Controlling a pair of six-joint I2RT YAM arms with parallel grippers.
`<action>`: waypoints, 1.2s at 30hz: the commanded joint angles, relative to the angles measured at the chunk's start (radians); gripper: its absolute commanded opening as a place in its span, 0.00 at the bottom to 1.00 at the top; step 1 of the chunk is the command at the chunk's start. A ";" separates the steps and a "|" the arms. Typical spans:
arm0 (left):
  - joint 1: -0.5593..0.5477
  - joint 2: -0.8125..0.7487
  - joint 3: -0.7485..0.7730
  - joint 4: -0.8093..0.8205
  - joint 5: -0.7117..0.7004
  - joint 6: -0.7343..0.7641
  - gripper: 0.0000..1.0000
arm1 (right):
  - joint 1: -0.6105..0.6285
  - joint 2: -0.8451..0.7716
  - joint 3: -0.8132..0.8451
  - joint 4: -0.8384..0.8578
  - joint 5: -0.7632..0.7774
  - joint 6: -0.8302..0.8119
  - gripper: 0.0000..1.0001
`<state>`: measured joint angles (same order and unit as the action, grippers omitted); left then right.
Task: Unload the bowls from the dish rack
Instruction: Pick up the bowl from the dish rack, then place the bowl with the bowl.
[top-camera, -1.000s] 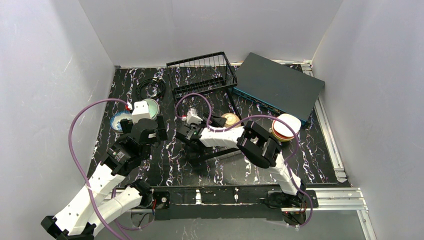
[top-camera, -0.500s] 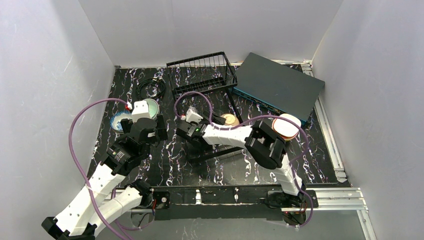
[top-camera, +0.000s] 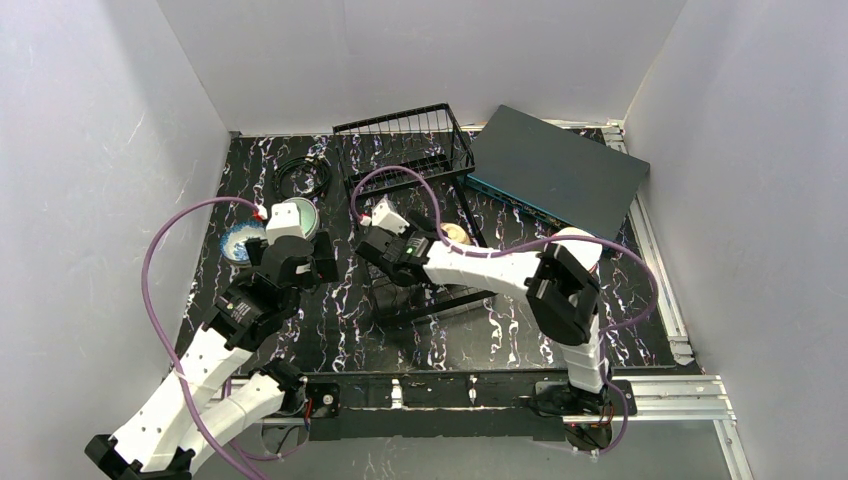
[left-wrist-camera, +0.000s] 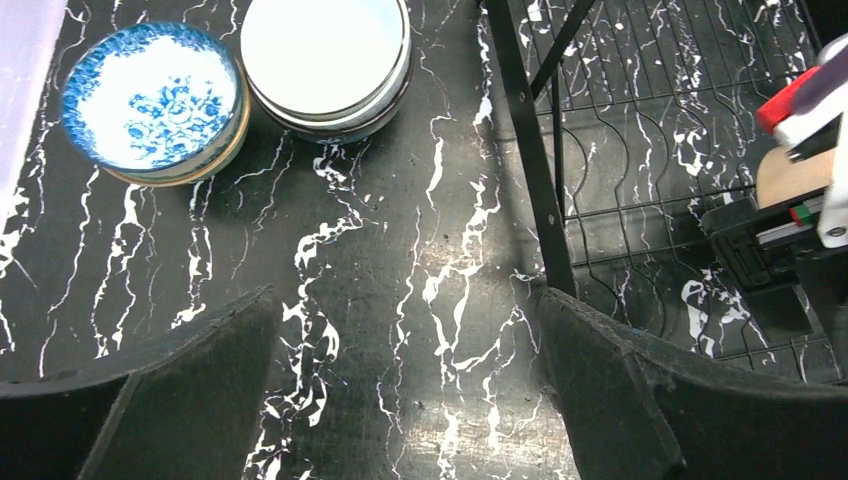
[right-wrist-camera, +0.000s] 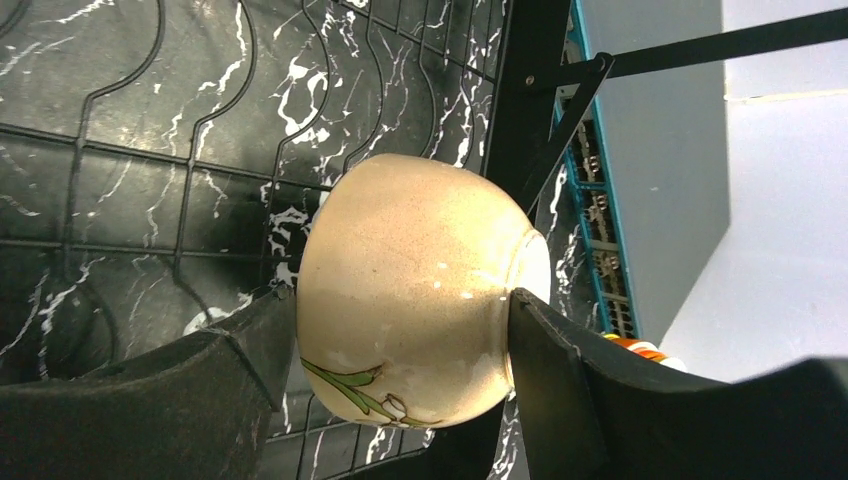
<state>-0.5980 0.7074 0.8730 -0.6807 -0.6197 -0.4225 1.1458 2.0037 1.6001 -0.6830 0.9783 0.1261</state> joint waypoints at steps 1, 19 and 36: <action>0.006 -0.015 -0.006 0.024 0.053 -0.009 0.98 | -0.015 -0.136 -0.045 0.103 -0.027 -0.016 0.34; 0.006 -0.008 -0.083 0.227 0.432 -0.092 0.98 | -0.226 -0.545 -0.487 0.589 -0.524 0.192 0.30; 0.006 0.156 -0.181 0.587 0.658 -0.240 0.98 | -0.375 -0.790 -0.791 0.930 -0.782 0.459 0.30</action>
<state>-0.5976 0.8692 0.7212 -0.2108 -0.0097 -0.6182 0.7914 1.2942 0.8467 0.0147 0.2531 0.4763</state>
